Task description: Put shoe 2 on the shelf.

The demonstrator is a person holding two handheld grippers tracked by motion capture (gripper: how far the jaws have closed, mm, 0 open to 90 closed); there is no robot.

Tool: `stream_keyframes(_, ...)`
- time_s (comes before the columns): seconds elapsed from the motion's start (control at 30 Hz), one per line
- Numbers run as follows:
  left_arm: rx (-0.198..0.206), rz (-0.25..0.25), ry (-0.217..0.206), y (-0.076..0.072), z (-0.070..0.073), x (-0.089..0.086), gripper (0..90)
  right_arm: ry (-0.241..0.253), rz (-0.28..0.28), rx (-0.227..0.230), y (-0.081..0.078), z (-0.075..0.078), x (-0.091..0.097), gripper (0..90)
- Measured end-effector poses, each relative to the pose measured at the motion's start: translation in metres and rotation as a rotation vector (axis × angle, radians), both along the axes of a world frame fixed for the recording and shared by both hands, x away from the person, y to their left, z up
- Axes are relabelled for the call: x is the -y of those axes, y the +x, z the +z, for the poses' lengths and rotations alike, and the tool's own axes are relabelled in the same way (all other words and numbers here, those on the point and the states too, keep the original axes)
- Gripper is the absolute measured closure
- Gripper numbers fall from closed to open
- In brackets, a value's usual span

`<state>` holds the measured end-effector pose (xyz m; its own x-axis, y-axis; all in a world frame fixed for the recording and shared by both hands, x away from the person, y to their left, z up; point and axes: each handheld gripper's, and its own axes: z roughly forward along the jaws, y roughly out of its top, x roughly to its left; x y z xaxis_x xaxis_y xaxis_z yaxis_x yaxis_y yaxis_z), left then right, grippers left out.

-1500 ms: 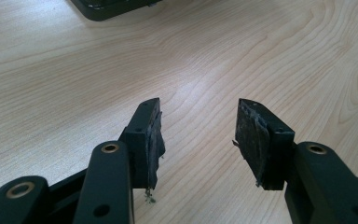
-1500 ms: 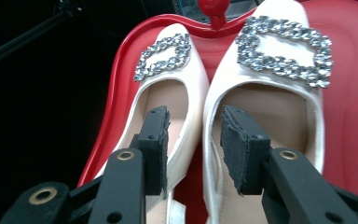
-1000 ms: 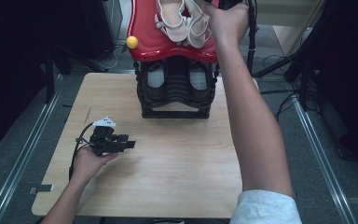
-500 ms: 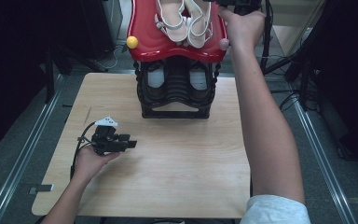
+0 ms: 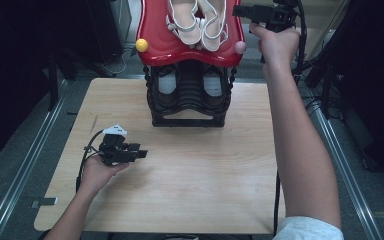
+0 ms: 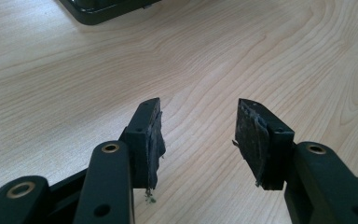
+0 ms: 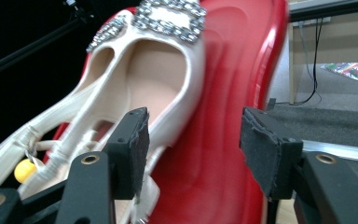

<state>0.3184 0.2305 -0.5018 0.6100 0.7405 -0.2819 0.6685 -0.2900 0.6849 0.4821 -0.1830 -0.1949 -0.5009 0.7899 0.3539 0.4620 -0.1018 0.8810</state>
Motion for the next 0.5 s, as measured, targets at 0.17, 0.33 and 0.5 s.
stream_keyframes(0.17,0.003,-0.002,0.003,0.0,0.0,0.0,51.3,0.006,-0.015,-0.015,-0.001,-0.011,0.015,41.9)
stream_keyframes(0.33,0.002,-0.006,0.005,0.0,0.0,0.0,51.3,0.002,-0.017,-0.028,-0.002,-0.023,0.025,40.4)
stream_keyframes(0.5,0.002,-0.009,0.005,0.0,0.0,0.0,51.3,-0.006,-0.031,-0.037,-0.003,-0.033,0.035,39.7)
